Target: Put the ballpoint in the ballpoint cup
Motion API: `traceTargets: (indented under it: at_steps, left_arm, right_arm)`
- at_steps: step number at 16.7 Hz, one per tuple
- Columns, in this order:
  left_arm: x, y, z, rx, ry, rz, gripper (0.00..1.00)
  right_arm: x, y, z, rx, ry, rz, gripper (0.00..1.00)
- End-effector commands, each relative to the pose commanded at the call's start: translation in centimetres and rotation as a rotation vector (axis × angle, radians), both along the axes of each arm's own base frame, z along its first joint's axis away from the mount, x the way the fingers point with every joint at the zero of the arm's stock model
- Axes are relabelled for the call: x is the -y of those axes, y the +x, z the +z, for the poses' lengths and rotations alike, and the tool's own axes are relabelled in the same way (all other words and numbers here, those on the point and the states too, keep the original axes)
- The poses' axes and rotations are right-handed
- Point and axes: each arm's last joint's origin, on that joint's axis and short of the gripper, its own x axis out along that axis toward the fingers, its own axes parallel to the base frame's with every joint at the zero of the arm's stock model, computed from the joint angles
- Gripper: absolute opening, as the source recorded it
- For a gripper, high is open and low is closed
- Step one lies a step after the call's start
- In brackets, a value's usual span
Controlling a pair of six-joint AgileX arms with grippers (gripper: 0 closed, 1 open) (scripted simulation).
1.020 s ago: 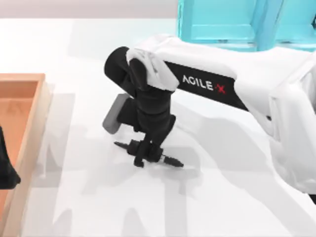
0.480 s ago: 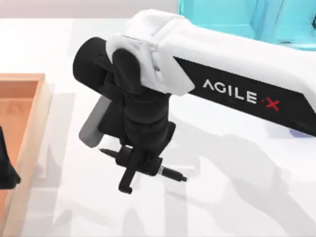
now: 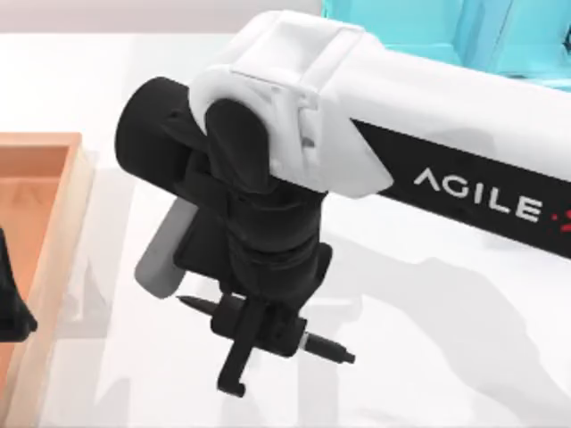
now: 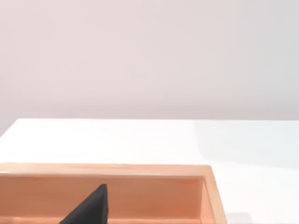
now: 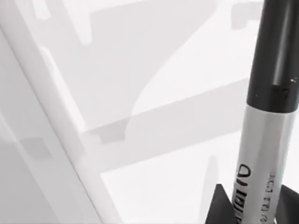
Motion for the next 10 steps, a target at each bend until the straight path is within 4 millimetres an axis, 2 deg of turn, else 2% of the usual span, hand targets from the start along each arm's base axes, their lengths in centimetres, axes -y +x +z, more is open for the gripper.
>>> traceTargets:
  at_steps: [3,5,8,10]
  left_arm:
    - [0.0,0.0,0.0,0.000,0.000,0.000,1.00]
    - [0.0,0.0,0.0,0.000,0.000,0.000,1.00]
    - [0.0,0.0,0.0,0.000,0.000,0.000,1.00]
    - [0.0,0.0,0.0,0.000,0.000,0.000,1.00]
  right_arm:
    - [0.3,0.9,-0.1,-0.014,0.035,-0.021,0.00]
    - [1.2,3.3,-0.4,-0.042,0.124,-0.075,0.00]
    - [4.6,9.3,-0.8,-0.081,0.359,-0.200,0.00]
    - [8.6,14.1,-0.9,-0.066,0.569,-0.274,0.00]
